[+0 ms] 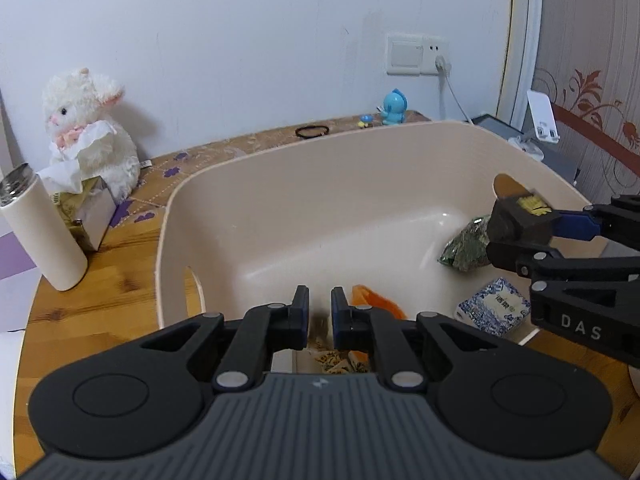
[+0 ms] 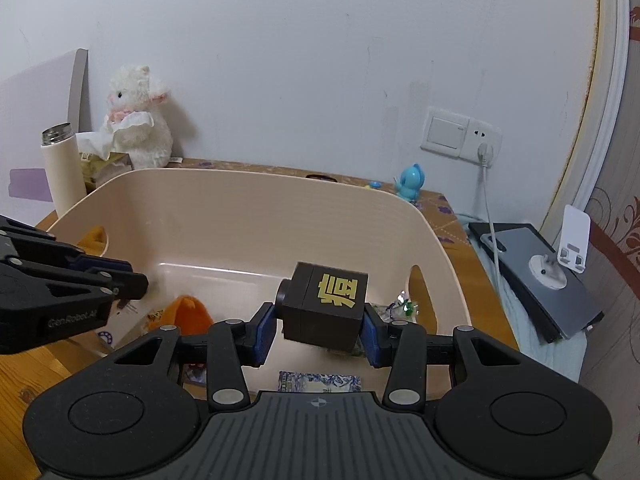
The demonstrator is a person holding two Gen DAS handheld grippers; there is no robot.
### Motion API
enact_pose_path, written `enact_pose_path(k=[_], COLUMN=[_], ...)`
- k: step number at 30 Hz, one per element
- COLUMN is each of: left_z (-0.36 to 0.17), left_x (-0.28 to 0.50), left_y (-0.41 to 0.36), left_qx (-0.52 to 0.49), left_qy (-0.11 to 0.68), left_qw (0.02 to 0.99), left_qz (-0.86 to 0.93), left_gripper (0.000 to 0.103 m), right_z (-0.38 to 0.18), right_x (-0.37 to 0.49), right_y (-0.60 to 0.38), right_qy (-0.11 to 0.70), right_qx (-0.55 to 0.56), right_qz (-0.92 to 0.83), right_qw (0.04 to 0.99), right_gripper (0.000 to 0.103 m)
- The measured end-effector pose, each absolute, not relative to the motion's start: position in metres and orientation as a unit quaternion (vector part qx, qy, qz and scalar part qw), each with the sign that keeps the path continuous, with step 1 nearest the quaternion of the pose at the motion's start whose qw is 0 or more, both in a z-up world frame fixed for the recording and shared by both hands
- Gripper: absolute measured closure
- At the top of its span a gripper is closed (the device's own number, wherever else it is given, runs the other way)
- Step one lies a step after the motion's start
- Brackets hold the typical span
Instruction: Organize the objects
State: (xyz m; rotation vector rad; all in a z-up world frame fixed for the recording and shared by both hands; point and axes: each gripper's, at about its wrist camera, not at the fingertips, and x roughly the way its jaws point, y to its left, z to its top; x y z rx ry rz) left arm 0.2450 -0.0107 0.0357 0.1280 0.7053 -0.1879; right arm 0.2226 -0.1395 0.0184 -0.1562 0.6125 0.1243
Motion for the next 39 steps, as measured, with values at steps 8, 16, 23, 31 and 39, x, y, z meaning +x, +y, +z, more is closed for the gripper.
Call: enact_pose_path(k=[8, 16, 23, 31, 39], left_z=[0.062, 0.078, 0.083, 0.078, 0.084], left_x=[0.216, 0.181, 0.14, 0.094, 0.054], left_y=[-0.007, 0.0, 0.003, 0.006, 0.01], left_qx=[0.056, 0.052, 0.039, 0.035, 0.031], left_qy=[0.321, 0.315, 0.307, 0.303, 0.294], left_qw=[0.942, 0.946, 0.948, 0.951, 0.954], left_qz=[-0.079, -0.063, -0.067, -0.056, -0.052], left_gripper=[0.027, 0.026, 0.026, 0.027, 0.027], right_z=[0.041, 0.062, 0.068, 0.068, 0.067], right_x=[0.2, 0.16, 0.117, 0.075, 0.037], right_y=[-0.143, -0.14, -0.124, -0.114, -0.117], right_qy=[0.276, 0.258, 0.238, 0.233, 0.233], right_qx=[-0.07, -0.056, -0.071, -0.08, -0.052], right_qz=[0.059, 0.055, 0.06, 0.068, 0.088], right_qw=[0.957, 0.963, 0.967, 0.967, 0.967], right_gripper=[0.029, 0.019, 0.016, 0.015, 0.015])
